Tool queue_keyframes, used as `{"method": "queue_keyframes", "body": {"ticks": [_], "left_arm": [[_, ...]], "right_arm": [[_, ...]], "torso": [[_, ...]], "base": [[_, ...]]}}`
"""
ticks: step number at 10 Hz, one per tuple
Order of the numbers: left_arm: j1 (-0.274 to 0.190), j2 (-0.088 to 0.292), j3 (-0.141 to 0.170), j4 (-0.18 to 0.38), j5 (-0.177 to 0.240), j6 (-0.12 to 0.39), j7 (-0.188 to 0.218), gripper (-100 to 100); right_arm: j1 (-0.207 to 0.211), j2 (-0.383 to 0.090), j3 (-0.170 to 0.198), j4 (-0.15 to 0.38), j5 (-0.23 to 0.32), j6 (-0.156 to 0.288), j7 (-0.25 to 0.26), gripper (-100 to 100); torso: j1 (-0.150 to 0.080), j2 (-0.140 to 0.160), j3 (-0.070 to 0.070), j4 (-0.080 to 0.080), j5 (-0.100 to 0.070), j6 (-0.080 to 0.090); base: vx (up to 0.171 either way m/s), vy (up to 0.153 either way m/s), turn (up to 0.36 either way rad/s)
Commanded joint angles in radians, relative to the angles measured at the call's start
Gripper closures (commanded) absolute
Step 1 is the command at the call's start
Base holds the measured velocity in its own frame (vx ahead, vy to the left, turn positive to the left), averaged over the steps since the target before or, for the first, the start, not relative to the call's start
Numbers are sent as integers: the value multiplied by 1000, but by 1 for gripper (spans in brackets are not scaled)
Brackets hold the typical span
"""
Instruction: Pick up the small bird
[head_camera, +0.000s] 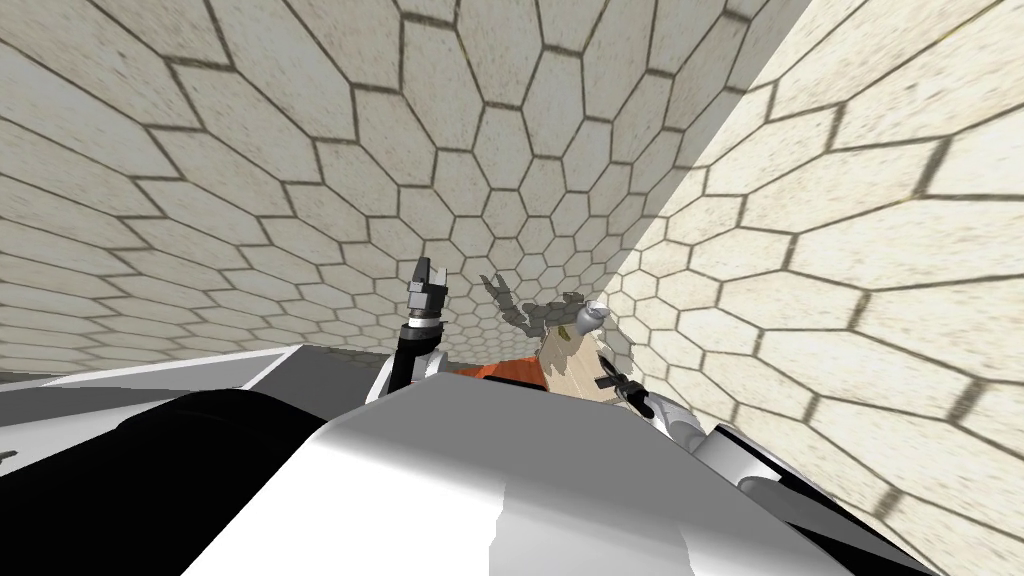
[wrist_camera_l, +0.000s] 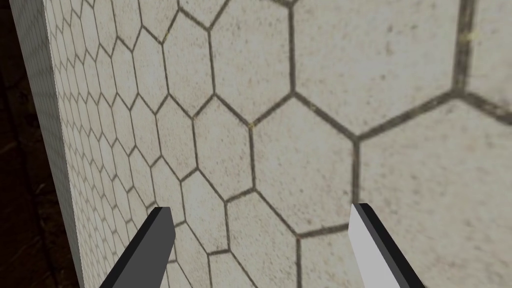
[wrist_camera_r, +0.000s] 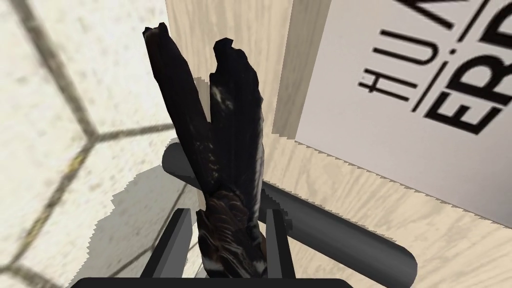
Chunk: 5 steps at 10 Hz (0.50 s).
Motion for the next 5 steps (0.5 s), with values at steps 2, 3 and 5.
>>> {"method": "queue_keyframes", "body": {"ticks": [2,3,5], "left_arm": [[0,0,0,0,0,0,0,0],[0,0,0,0,0,0,0,0],[0,0,0,0,0,0,0,0]], "right_arm": [[1,-32,43,-48,-3,-27,-28,100],[1,-32,23,-8,-3,-29,-20,100],[1,-32,23,-5,-3,-29,-19,100]], "torso": [[3,0,0,0,0,0],[2,-1,0,0,0,-2],[-3,0,0,0,0,0]], "base": [[6,92,-45],[-5,29,28],[-1,-8,3]]}}
